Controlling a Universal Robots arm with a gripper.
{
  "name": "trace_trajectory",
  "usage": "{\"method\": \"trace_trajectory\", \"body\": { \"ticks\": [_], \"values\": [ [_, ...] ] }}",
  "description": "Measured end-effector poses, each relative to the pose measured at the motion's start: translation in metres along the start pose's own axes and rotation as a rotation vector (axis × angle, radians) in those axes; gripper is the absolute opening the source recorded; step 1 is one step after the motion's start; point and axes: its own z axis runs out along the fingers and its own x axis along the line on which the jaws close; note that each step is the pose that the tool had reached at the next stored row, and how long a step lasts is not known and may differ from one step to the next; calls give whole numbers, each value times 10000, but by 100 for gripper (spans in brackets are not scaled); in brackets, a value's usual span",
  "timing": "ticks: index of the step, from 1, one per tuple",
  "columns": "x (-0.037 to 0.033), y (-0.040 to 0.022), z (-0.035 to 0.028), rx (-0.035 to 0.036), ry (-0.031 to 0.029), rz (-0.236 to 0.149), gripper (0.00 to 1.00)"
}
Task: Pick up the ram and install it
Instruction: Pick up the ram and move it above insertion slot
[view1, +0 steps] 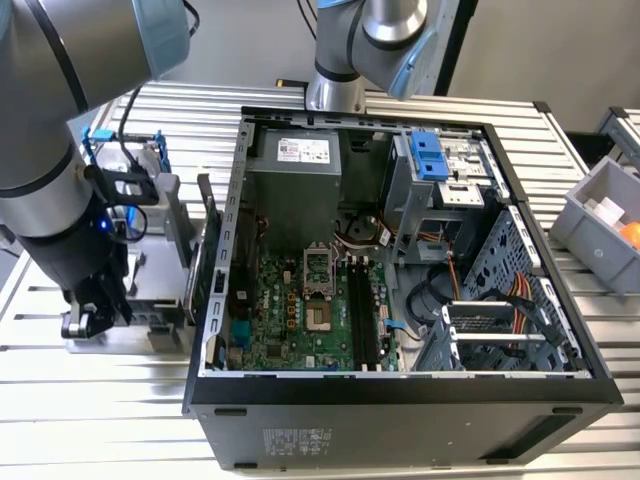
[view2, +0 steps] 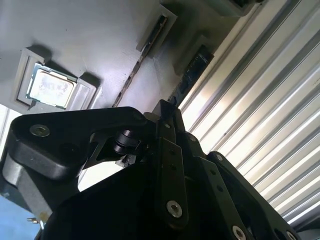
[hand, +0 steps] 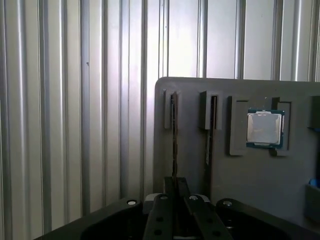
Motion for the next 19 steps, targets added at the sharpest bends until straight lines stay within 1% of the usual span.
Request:
{"method": "trace_trajectory", "body": {
  "ticks": [12,19],
  "values": [
    [-6,1,-157,0,1,0,0],
    [-8,2,-220,0,1,0,0]
  ]
}}
